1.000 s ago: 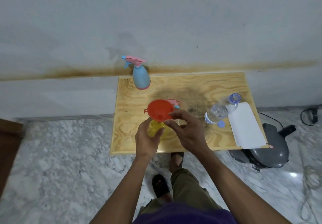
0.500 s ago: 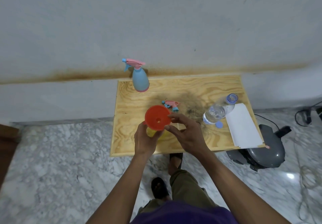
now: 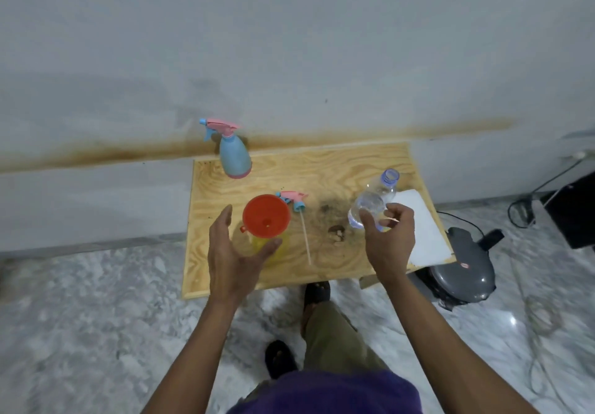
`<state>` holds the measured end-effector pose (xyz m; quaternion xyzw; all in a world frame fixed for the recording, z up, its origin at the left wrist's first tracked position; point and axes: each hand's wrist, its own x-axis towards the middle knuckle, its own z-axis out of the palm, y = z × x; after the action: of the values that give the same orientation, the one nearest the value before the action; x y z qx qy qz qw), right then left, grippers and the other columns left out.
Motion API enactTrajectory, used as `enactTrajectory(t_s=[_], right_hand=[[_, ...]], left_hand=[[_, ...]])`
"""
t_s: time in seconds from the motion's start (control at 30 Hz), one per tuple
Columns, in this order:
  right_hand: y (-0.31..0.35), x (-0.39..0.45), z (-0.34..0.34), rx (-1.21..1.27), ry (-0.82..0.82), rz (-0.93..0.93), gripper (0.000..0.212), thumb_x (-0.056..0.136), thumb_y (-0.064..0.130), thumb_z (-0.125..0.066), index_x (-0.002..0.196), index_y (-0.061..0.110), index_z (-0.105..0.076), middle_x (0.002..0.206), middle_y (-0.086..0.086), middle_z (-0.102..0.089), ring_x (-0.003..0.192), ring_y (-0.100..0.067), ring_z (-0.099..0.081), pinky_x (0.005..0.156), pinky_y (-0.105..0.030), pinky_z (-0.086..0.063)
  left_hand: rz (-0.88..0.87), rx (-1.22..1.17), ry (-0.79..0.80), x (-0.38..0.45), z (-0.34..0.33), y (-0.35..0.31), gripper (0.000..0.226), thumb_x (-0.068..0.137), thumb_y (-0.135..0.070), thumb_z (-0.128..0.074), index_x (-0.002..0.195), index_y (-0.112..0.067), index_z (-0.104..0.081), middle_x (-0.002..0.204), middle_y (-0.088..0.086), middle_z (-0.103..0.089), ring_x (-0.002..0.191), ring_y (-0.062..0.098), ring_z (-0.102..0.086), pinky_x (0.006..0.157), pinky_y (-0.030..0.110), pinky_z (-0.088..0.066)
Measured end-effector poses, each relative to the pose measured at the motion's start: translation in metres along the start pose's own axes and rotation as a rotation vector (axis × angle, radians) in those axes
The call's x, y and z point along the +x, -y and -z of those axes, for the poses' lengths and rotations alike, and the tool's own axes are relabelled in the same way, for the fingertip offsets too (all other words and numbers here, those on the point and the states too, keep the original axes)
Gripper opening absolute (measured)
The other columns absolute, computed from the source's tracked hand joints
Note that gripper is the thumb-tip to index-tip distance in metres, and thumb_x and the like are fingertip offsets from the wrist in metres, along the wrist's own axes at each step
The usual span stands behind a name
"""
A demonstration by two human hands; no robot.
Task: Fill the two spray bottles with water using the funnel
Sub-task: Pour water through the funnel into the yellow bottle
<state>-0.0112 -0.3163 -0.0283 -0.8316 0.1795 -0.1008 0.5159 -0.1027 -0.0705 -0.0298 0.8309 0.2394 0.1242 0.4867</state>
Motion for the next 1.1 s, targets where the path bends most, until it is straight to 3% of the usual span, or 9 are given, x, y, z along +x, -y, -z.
enactTrajectory(t_s=[0.13,0.23,0.47,0.77,0.93,1.1], right_hand=[[-0.009,0.032,-0.005,0.030,-0.001,-0.082,0.086,0.076,0.034,-0.085,0.143,0.012,-0.037,0.137,-0.008,-0.046,0.120,-0.024,-0.052,0.101,-0.042,-0.047],[-0.011,0.057,-0.016,0.036,0.081,-0.065,0.099,0.072,0.037,-0.088,0.149,0.014,-0.030,0.148,-0.008,-0.044,0.135,-0.027,-0.045,0.109,-0.047,-0.041],[-0.029,0.061,-0.013,-0.028,0.155,0.002,0.077,0.073,0.032,-0.088,0.136,0.019,-0.044,0.128,-0.004,-0.061,0.119,-0.027,-0.057,0.091,-0.034,-0.042],[-0.007,0.062,-0.026,-0.002,0.135,0.172,0.079,0.072,0.039,-0.086,0.135,0.012,-0.047,0.125,-0.007,-0.066,0.114,-0.027,-0.062,0.089,-0.030,-0.043],[0.044,0.046,-0.022,0.094,0.147,0.396,0.087,0.076,0.057,-0.075,0.141,0.015,-0.037,0.117,-0.007,-0.064,0.103,-0.022,-0.064,0.088,-0.034,-0.050],[0.091,0.030,-0.021,0.165,0.283,0.703,0.076,0.079,0.049,-0.067,0.139,0.020,-0.031,0.113,-0.009,-0.061,0.087,-0.004,-0.059,0.078,-0.007,-0.045]], left_hand=[[-0.090,0.104,0.005,0.009,-0.011,-0.017,0.106,0.066,-0.048,-0.088,0.152,-0.020,-0.032,0.151,0.003,-0.040,0.137,0.019,-0.040,0.107,0.033,-0.039],[-0.071,0.130,0.007,0.019,-0.017,-0.023,0.102,0.068,-0.048,-0.087,0.150,-0.018,-0.035,0.149,0.004,-0.041,0.136,0.023,-0.043,0.106,0.036,-0.040],[-0.056,0.094,0.042,0.010,-0.017,-0.017,0.095,0.069,-0.049,-0.086,0.148,-0.022,-0.039,0.143,0.001,-0.048,0.130,0.020,-0.049,0.106,0.045,-0.044],[-0.012,0.089,0.086,0.016,-0.013,-0.019,0.103,0.072,-0.059,-0.078,0.157,-0.026,-0.028,0.127,-0.010,-0.048,0.120,0.014,-0.051,0.099,0.047,-0.050],[-0.026,0.101,0.094,0.018,-0.010,-0.020,0.108,0.067,-0.066,-0.074,0.155,-0.021,-0.032,0.124,-0.014,-0.050,0.119,0.012,-0.052,0.099,0.042,-0.051],[-0.047,0.130,0.094,0.021,-0.011,-0.021,0.101,0.071,-0.047,-0.085,0.154,-0.017,-0.034,0.123,-0.009,-0.052,0.111,0.007,-0.050,0.095,0.040,-0.053]])
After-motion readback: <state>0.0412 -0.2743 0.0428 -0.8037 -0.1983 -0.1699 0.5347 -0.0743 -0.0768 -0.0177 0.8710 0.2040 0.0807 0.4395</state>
